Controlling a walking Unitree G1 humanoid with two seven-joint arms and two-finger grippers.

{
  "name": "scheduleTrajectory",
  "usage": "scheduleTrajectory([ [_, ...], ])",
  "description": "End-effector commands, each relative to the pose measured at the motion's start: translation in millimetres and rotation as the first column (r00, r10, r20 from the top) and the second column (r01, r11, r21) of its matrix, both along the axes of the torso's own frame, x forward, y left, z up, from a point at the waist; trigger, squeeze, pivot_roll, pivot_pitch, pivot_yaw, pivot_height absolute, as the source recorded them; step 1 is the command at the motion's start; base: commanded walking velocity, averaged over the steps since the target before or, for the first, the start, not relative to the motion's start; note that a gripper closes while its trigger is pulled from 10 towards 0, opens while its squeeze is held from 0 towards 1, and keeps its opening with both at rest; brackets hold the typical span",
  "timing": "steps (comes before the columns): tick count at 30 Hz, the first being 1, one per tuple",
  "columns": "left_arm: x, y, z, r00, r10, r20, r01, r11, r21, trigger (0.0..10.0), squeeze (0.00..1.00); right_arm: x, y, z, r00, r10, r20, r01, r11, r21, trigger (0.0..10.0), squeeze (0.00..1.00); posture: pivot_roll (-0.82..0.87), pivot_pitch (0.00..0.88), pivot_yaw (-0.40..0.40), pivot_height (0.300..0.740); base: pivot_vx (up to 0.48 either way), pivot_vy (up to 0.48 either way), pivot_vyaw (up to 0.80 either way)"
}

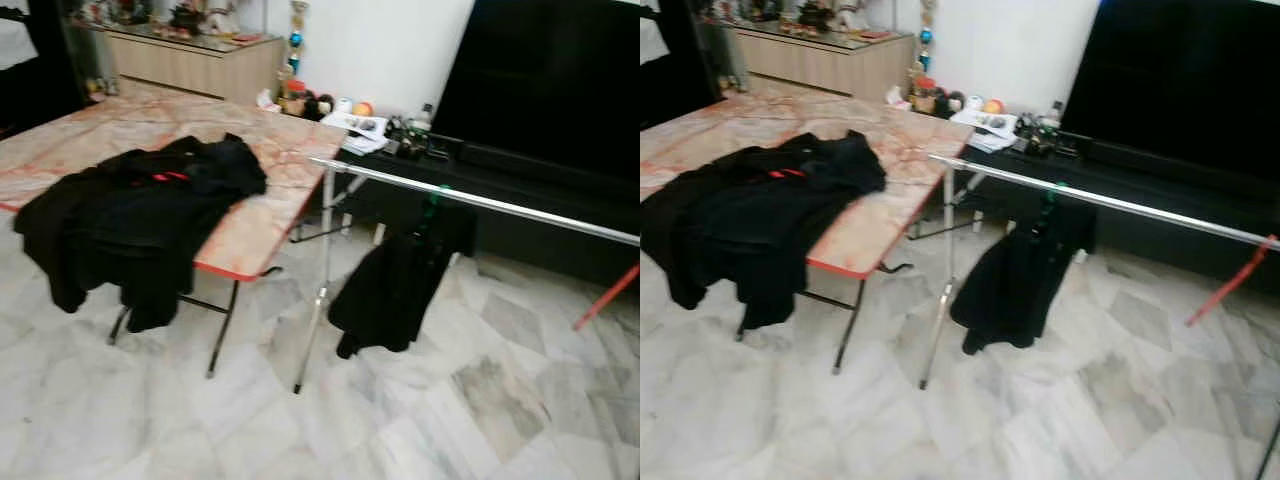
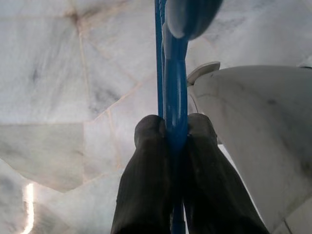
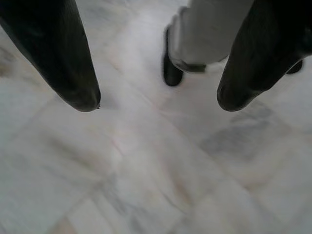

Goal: Hang hanger

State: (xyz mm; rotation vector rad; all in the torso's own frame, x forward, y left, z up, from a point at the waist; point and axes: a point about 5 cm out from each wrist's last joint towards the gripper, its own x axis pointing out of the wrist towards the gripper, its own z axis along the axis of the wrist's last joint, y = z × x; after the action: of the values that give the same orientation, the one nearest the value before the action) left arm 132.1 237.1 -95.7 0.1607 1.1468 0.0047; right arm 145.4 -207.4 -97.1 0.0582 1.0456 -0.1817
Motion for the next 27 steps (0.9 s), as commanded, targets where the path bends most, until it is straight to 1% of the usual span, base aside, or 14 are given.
scheduleTrajectory([
  [1, 0.2, -10.5, -2.4, 1.000, -0.008, -0.003, 0.008, 0.999, -0.031, 10.0, 0.00, -1.7, -7.1, 0.7, 1.000, -0.006, -0.004, 0.006, 1.000, -0.017, 10.0, 0.00, 0.08, 0.000, -0.085, 0.740, 0.000, -0.356, 0.00],
  [12, 1.6, -11.5, -2.1, 0.999, 0.042, 0.013, -0.041, 0.997, -0.058, 10.0, 0.00, 0.2, -7.5, 1.4, 1.000, -0.016, -0.001, 0.016, 1.000, -0.020, 10.0, 0.00, 0.08, 0.000, -0.088, 0.740, 0.000, 0.000, 0.00],
  [22, 1.9, -11.8, -2.2, 0.999, 0.039, 0.003, -0.039, 0.998, -0.059, 10.0, 0.00, 1.4, -7.9, 1.8, 1.000, -0.014, 0.000, 0.014, 1.000, -0.020, 10.0, 0.00, 0.08, 0.000, -0.090, 0.740, 0.000, 0.000, 0.00],
  [27, 2.2, -12.0, -2.1, 0.999, 0.040, 0.002, -0.039, 0.997, -0.060, 10.0, 0.00, 1.8, -8.1, 2.0, 1.000, -0.008, -0.001, 0.008, 1.000, -0.021, 10.0, 0.00, 0.08, 0.000, -0.092, 0.740, 0.247, 0.000, 0.00],
])
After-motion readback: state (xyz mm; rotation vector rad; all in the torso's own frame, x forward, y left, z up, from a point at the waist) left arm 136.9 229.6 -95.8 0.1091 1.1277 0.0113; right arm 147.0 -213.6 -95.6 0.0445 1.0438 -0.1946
